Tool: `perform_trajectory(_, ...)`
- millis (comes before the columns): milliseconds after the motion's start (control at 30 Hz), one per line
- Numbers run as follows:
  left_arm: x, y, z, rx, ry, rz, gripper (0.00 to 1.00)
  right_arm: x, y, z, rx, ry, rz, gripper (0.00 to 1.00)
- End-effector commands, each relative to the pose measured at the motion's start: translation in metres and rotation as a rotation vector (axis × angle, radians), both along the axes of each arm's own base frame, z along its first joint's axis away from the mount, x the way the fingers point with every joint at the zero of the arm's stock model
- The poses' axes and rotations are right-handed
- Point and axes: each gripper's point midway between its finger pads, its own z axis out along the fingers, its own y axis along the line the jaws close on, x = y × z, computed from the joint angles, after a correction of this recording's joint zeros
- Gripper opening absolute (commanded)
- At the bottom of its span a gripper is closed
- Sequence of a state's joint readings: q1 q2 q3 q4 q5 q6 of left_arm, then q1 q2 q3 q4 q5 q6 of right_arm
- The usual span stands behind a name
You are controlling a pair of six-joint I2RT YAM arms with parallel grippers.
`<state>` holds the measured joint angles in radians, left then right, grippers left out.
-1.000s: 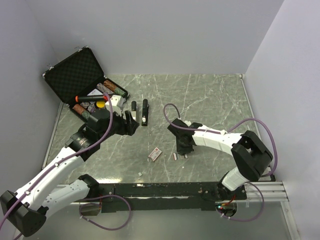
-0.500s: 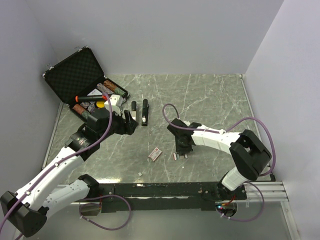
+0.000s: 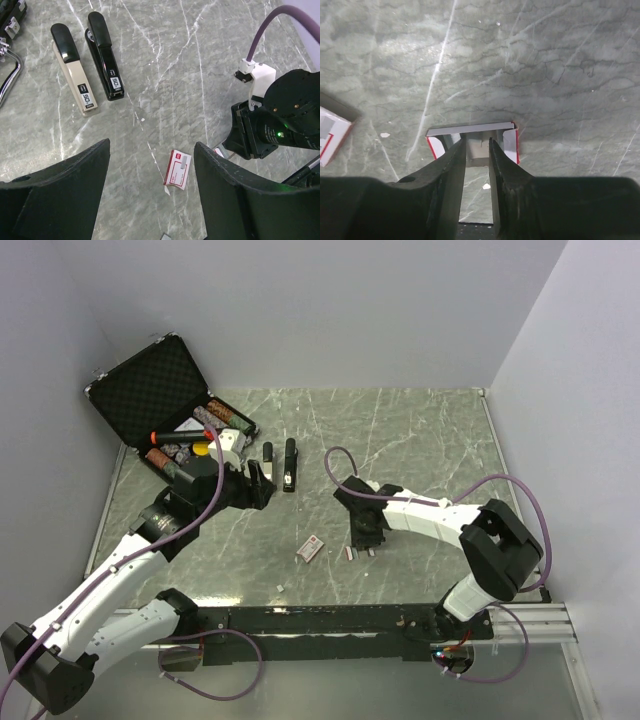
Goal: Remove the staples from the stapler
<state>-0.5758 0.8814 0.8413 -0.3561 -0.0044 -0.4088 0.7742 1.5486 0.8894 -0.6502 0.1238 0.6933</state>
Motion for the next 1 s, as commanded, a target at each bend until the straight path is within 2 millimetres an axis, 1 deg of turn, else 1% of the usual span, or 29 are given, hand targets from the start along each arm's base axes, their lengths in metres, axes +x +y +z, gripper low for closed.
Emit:
perform_trajectory(0,0.002,-0.003,0.013,-0.032,-0.040,-0.009,0.73,0.016,0.006,0.025,0.032,-0.072,-0.009,0.33)
perform_trajectory(100,0.002,-0.003,0.014,-0.034,-0.042,-0.011,0.73,0.017,0.007,0.035,0.041,-0.096,-0.002,0.34)
perform_trajectory(200,0.002,-0.003,0.013,-0.035,-0.040,-0.013,0.73,0.017,0.013,0.049,0.052,-0.134,0.033,0.35)
perform_trajectory(233,0.002,-0.003,0.013,-0.035,-0.040,-0.013,0.73,0.017,0.018,0.054,0.060,-0.150,0.057,0.36)
perform_trajectory(333,0.002,-0.003,0.014,-0.038,-0.040,-0.012,0.73,0.008,0.037,0.066,0.084,-0.177,0.147,0.38)
perform_trajectory(433,0.002,-0.001,0.016,-0.043,-0.048,-0.006,0.73,-0.007,0.057,0.069,0.112,-0.182,0.244,0.38)
perform_trajectory(567,0.001,0.004,0.023,-0.055,-0.067,0.013,0.72,-0.031,0.086,0.069,0.223,-0.149,0.334,0.39)
perform_trajectory(667,0.003,0.018,0.033,-0.065,-0.105,0.086,0.73,-0.050,0.109,0.071,0.328,-0.121,0.396,0.41)
perform_trajectory(733,0.004,0.027,0.038,-0.077,-0.129,0.127,0.73,-0.062,0.124,0.072,0.365,-0.115,0.449,0.42)
perform_trajectory(767,0.004,0.031,0.042,-0.084,-0.140,0.145,0.73,-0.067,0.130,0.070,0.362,-0.114,0.471,0.42)
perform_trajectory(800,0.004,0.035,0.044,-0.086,-0.148,0.166,0.73,-0.070,0.138,0.073,0.361,-0.125,0.497,0.42)
perform_trajectory(867,0.005,0.044,0.049,-0.093,-0.165,0.210,0.74,-0.075,0.149,0.073,0.334,-0.129,0.532,0.43)
perform_trajectory(967,0.003,0.055,0.057,-0.108,-0.197,0.256,0.75,-0.087,0.163,0.069,0.302,-0.102,0.586,0.44)
